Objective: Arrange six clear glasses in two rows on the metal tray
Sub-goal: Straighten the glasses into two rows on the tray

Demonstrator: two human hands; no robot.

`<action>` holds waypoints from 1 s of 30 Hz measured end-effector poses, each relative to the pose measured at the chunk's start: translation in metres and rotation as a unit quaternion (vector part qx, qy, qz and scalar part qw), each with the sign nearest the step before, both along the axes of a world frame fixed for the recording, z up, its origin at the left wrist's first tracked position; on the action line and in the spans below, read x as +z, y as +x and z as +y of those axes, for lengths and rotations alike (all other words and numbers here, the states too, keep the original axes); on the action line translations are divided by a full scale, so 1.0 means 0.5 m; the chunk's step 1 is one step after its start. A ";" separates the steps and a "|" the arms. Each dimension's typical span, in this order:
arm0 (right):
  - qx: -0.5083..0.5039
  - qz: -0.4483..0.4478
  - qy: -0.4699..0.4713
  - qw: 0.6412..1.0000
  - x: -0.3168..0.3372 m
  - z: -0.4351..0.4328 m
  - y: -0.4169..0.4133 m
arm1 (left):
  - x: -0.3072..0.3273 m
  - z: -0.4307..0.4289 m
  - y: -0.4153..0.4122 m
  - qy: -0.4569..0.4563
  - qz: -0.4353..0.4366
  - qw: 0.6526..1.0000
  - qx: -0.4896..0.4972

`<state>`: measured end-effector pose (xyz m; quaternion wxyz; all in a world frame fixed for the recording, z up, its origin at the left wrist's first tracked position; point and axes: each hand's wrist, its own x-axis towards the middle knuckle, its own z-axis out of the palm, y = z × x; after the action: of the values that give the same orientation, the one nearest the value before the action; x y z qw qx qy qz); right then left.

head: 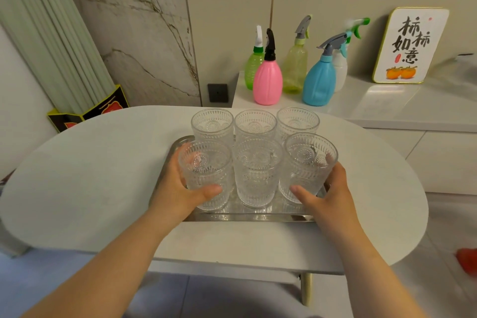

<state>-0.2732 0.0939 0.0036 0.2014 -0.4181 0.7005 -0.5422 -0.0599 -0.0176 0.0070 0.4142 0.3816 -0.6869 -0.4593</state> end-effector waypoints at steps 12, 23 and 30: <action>-0.021 0.068 0.008 0.997 -0.003 0.019 -0.002 | 0.003 0.002 -0.004 -0.028 0.035 0.999 0.014; 0.062 -0.063 -0.002 0.996 0.010 0.060 -0.012 | 0.038 -0.032 0.009 0.144 0.130 0.981 0.025; 0.101 -0.061 0.020 0.993 -0.005 0.066 -0.020 | 0.057 -0.069 -0.021 0.235 0.122 0.964 -0.010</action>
<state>-0.2831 0.1269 0.0013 0.3058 -0.4490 0.6516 -0.5295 -0.0705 -0.0524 0.0357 0.3888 0.4025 -0.5073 -0.6553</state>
